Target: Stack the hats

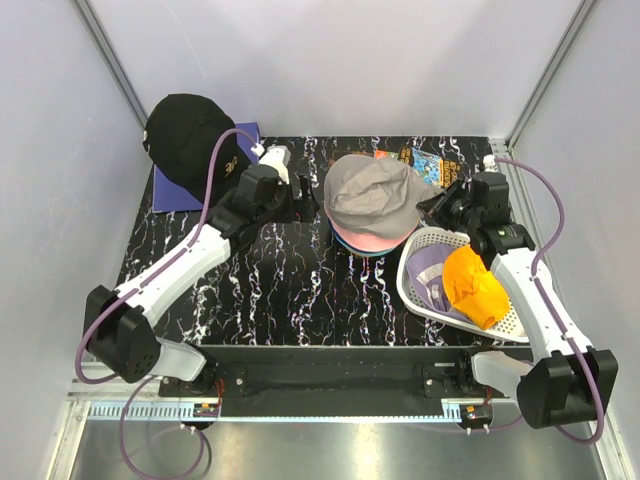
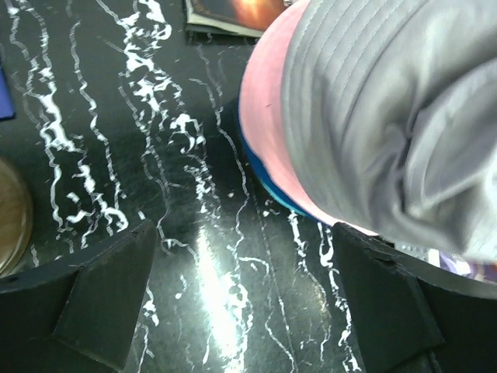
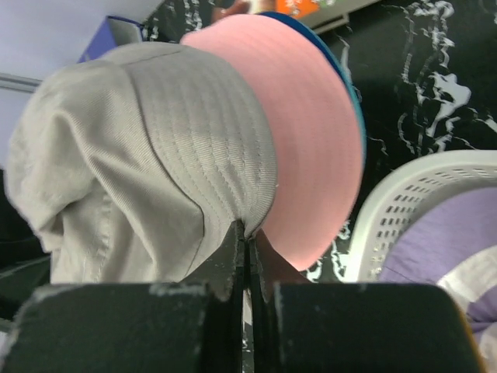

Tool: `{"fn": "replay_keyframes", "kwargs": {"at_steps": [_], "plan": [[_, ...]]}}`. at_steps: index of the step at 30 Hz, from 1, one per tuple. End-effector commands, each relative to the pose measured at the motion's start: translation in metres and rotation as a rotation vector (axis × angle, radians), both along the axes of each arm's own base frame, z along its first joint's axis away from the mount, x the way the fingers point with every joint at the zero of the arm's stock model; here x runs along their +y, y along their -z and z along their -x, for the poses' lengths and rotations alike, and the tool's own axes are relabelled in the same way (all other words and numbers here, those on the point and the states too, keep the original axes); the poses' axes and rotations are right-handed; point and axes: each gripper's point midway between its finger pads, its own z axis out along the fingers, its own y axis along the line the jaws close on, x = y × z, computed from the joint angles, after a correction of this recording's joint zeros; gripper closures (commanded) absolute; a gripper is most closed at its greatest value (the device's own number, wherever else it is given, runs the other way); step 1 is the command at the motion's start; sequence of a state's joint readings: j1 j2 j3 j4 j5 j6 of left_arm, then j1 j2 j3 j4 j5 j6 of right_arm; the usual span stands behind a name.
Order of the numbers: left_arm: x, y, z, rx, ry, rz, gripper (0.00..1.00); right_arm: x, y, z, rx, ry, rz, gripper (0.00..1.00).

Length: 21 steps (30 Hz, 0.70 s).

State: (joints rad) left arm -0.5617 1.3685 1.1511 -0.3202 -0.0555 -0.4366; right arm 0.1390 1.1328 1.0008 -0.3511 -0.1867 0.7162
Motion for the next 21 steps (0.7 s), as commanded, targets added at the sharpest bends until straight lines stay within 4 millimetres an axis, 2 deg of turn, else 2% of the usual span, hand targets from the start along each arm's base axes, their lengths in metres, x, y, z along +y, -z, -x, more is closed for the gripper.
{"fn": "replay_keyframes", "kwargs": {"at_steps": [1,5,6,12,16,17,19,21], "plan": [[-0.024,-0.030,-0.016,-0.069,0.065,0.079,0.01,-0.011,0.018,-0.003,0.015,-0.015,0.036,1.00],[-0.041,-0.043,-0.021,-0.089,0.122,0.163,0.01,-0.020,0.036,-0.015,0.037,-0.038,0.094,1.00],[-0.044,-0.046,-0.023,-0.093,0.127,0.181,0.02,-0.019,0.046,-0.018,0.059,-0.064,0.104,1.00],[-0.059,-0.068,-0.035,-0.149,0.183,0.268,0.05,-0.018,0.063,-0.032,0.064,-0.143,0.157,0.99],[-0.065,-0.088,-0.046,-0.207,0.217,0.371,0.10,-0.017,0.057,-0.046,0.035,-0.166,0.169,0.98],[-0.070,-0.083,-0.047,-0.189,0.245,0.386,0.12,-0.015,0.059,-0.049,0.037,-0.175,0.164,0.98],[-0.074,-0.093,-0.053,-0.200,0.273,0.435,0.15,-0.013,0.053,-0.056,0.010,-0.191,0.161,0.97],[-0.083,-0.086,-0.057,-0.172,0.312,0.462,0.16,-0.009,0.053,-0.062,0.010,-0.205,0.151,0.96]]}}
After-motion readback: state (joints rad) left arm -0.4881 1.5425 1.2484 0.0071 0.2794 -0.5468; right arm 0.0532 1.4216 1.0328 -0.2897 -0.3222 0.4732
